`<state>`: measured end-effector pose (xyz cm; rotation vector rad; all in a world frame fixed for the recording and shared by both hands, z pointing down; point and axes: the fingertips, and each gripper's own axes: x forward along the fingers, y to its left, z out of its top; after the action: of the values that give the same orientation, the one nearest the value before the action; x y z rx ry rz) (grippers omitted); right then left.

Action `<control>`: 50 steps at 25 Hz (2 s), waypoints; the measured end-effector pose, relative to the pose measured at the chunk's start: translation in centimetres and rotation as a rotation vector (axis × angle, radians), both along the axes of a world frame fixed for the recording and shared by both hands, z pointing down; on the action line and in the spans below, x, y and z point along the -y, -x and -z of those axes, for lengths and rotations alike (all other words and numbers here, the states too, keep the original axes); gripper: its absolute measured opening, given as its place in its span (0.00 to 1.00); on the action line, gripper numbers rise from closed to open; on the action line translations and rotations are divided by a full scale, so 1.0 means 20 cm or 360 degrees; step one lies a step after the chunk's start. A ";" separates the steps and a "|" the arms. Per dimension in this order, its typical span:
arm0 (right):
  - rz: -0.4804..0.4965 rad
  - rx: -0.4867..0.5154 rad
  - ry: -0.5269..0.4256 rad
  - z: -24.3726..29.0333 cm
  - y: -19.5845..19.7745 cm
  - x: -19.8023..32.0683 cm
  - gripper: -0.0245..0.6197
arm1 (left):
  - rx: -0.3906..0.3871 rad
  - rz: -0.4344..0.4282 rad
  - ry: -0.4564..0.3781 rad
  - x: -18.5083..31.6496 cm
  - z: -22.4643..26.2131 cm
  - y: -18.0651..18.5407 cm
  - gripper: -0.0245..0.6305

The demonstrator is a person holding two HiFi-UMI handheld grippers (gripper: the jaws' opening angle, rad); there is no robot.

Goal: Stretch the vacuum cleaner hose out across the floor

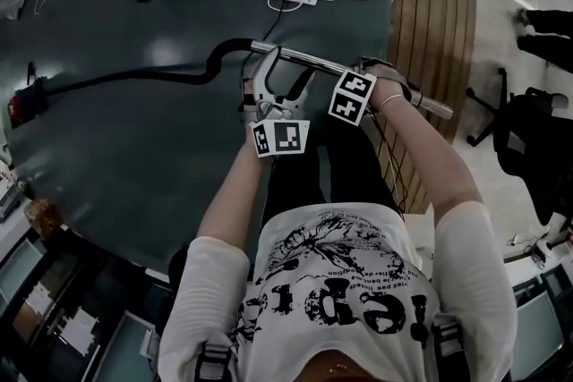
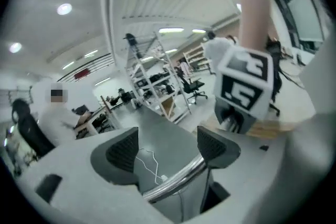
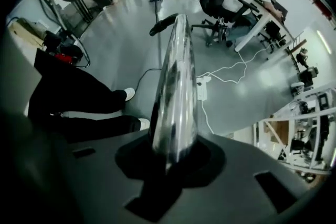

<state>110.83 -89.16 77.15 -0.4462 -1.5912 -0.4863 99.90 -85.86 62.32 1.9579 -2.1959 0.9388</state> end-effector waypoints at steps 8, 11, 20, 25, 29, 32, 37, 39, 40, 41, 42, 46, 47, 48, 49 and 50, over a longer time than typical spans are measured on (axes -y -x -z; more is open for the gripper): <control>-0.0040 -0.0039 0.0107 -0.92 0.01 -0.03 0.18 | -0.0103 0.0337 0.0025 -0.13 -0.79 0.37 0.04; 0.0023 -0.0060 0.0089 -1.28 -0.04 0.03 0.18 | -0.0103 0.0316 -0.0008 -0.12 -1.18 0.49 0.04; -0.0229 -0.0056 0.0307 -2.15 -0.08 0.24 0.18 | -0.0202 0.0240 -0.0123 0.10 -2.19 0.73 0.04; -0.0237 -0.0110 0.0454 -2.56 -0.08 0.35 0.18 | -0.0267 0.0111 -0.0131 0.36 -2.45 0.71 0.04; -0.0290 -0.0111 0.0578 -2.79 -0.08 0.38 0.18 | -0.0334 0.0082 -0.0064 0.50 -2.67 0.64 0.04; -0.0344 -0.0092 0.0543 -2.96 -0.11 0.37 0.18 | -0.0333 0.0161 -0.0019 0.50 -2.86 0.59 0.04; -0.0426 0.0016 0.0278 -3.16 -0.09 0.42 0.18 | -0.0422 0.0189 0.0040 0.48 -3.05 0.50 0.04; -0.0476 0.0049 0.0240 -3.17 -0.10 0.42 0.18 | -0.0457 0.0189 0.0059 0.47 -3.08 0.47 0.04; -0.0490 0.0066 0.0237 -3.16 -0.10 0.42 0.18 | -0.0464 0.0182 0.0070 0.46 -3.10 0.46 0.04; -0.0500 0.0083 0.0242 -3.16 -0.10 0.42 0.17 | -0.0463 0.0168 0.0079 0.45 -3.11 0.44 0.04; -0.0508 0.0097 0.0249 -3.16 -0.10 0.42 0.17 | -0.0457 0.0147 0.0088 0.44 -3.12 0.42 0.04; -0.0516 0.0088 0.0262 -3.18 -0.10 0.42 0.18 | -0.0450 0.0055 0.0127 0.41 -3.15 0.36 0.04; -0.0509 0.0076 0.0264 -3.18 -0.10 0.42 0.18 | -0.0451 0.0041 0.0130 0.40 -3.15 0.35 0.04; -0.0510 0.0075 0.0265 -3.17 -0.10 0.42 0.18 | -0.0455 0.0031 0.0129 0.40 -3.13 0.34 0.04; -0.0529 0.0088 0.0264 -3.16 -0.11 0.43 0.18 | -0.0466 0.0026 0.0125 0.39 -3.12 0.34 0.04; -0.0575 0.0116 0.0268 -3.15 -0.11 0.44 0.30 | -0.0483 0.0026 0.0117 0.39 -3.10 0.34 0.04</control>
<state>112.97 -98.01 140.14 -0.2596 -1.7445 -0.0948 93.20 -93.73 124.39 1.9007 -1.9781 0.6582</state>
